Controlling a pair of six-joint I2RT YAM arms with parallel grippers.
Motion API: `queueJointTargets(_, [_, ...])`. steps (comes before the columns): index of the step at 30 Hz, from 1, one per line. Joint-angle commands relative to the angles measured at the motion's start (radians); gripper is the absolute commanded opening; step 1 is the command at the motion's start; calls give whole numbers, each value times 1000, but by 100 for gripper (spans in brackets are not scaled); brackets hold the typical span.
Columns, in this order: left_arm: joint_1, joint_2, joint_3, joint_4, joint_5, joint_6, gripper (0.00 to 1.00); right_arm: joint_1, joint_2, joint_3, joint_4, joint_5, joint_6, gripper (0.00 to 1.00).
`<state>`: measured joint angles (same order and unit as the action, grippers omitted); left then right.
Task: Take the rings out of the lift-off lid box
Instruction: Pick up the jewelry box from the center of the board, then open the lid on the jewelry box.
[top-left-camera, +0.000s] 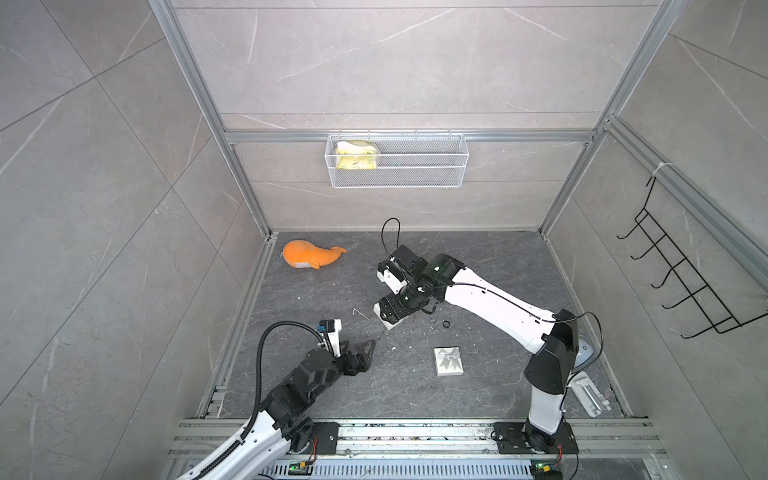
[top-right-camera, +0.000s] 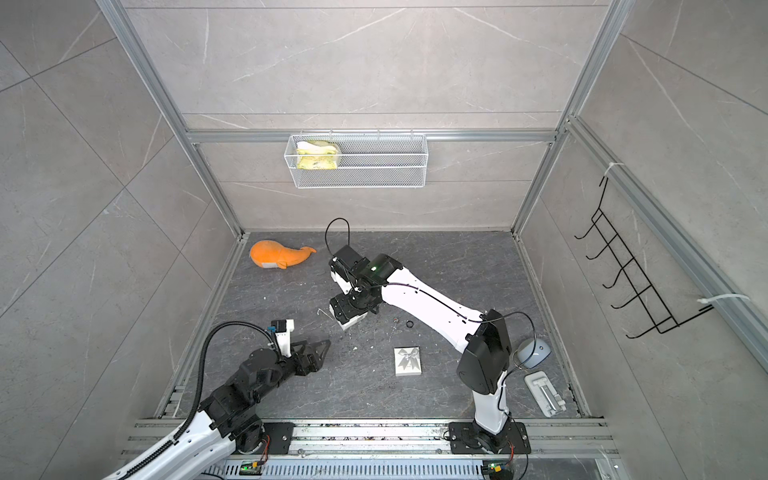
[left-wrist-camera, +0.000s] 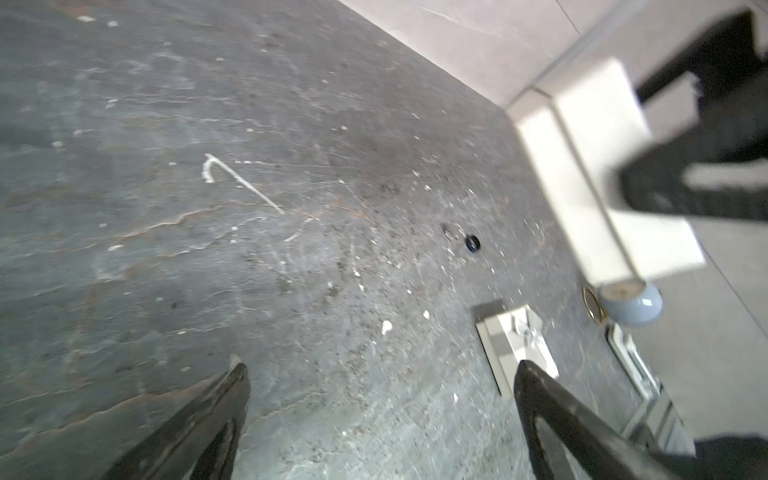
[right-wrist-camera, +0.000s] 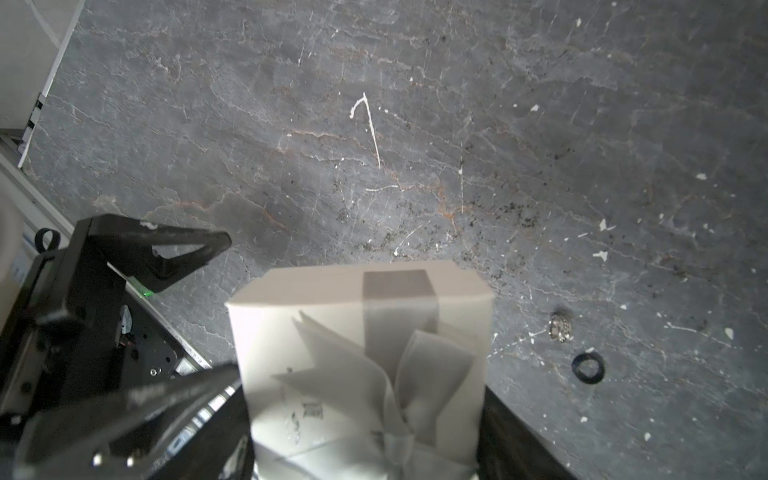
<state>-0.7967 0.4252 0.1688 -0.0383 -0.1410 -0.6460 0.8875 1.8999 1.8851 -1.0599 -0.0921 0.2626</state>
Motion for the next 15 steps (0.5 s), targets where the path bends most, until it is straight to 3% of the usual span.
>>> queueJointTargets(1, [-186,-42,-10,35,-239,208,100,-5,-16,11,-53,-35,14,70])
queueJointTargets(3, [-280,-35,-45,134,-323,254,100,-6,-12,17,-69,-35,12,70])
queueJointTargets(8, [-358,169,-34,309,-405,363,100,-7,-35,-14,-78,-51,4,70])
queueJointTargets(11, [-455,311,-8,443,-539,487,100,-8,-49,-34,-86,-70,-8,70])
queueJointTargets(13, [-524,361,-8,564,-623,590,100,-8,-66,-54,-86,-79,-14,70])
queueJointTargets(15, [-531,391,-2,613,-623,630,100,-8,-80,-72,-84,-81,-19,70])
